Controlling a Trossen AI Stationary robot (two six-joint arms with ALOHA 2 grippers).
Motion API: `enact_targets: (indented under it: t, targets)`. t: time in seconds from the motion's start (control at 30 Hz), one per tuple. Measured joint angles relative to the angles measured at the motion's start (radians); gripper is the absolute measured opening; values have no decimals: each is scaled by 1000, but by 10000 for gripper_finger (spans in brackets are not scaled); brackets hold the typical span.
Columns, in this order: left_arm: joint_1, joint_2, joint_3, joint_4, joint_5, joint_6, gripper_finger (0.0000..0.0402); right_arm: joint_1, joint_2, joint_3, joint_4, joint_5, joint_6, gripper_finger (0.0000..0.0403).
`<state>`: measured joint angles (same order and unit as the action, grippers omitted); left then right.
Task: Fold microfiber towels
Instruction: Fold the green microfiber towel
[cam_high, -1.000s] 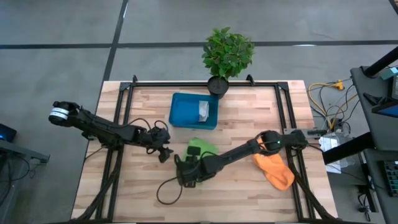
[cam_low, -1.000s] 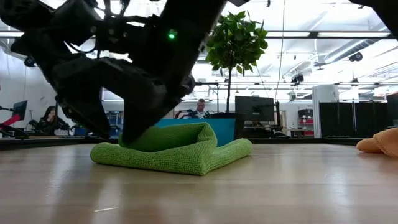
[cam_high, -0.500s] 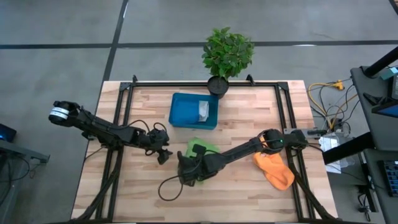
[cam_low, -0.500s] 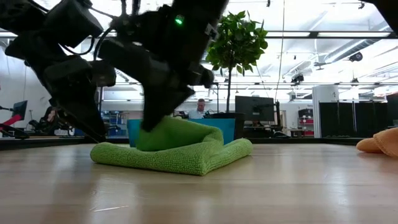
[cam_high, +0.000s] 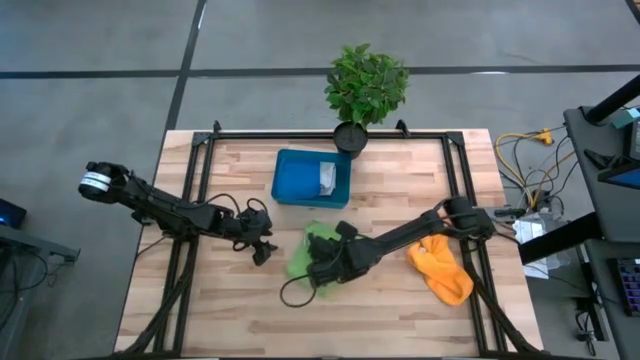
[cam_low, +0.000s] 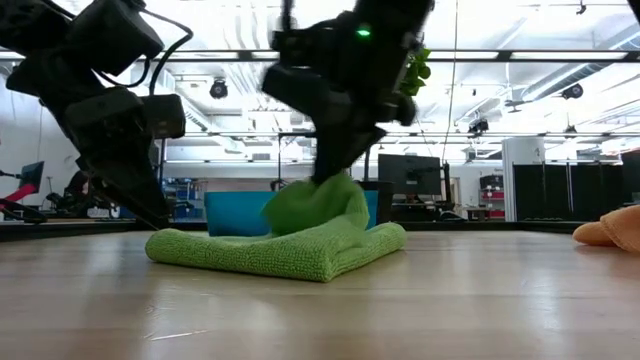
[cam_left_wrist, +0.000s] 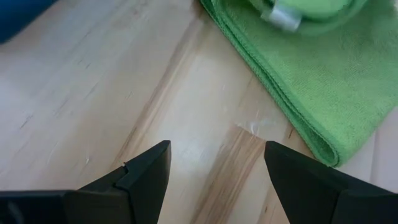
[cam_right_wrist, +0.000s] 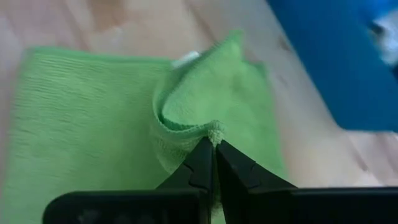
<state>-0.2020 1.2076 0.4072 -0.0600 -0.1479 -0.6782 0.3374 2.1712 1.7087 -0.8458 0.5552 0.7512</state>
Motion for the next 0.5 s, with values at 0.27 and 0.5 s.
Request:
enact_targets:
  t: [0.27, 0.5]
  targets:
    - [-2, 0, -1, 0, -1, 2, 247, -4, -172, -255, 99, 7, 83, 9]
    - [-2, 0, -2, 0, -10, 2, 247, -11, -204, -355, 134, -12, 132, 9]
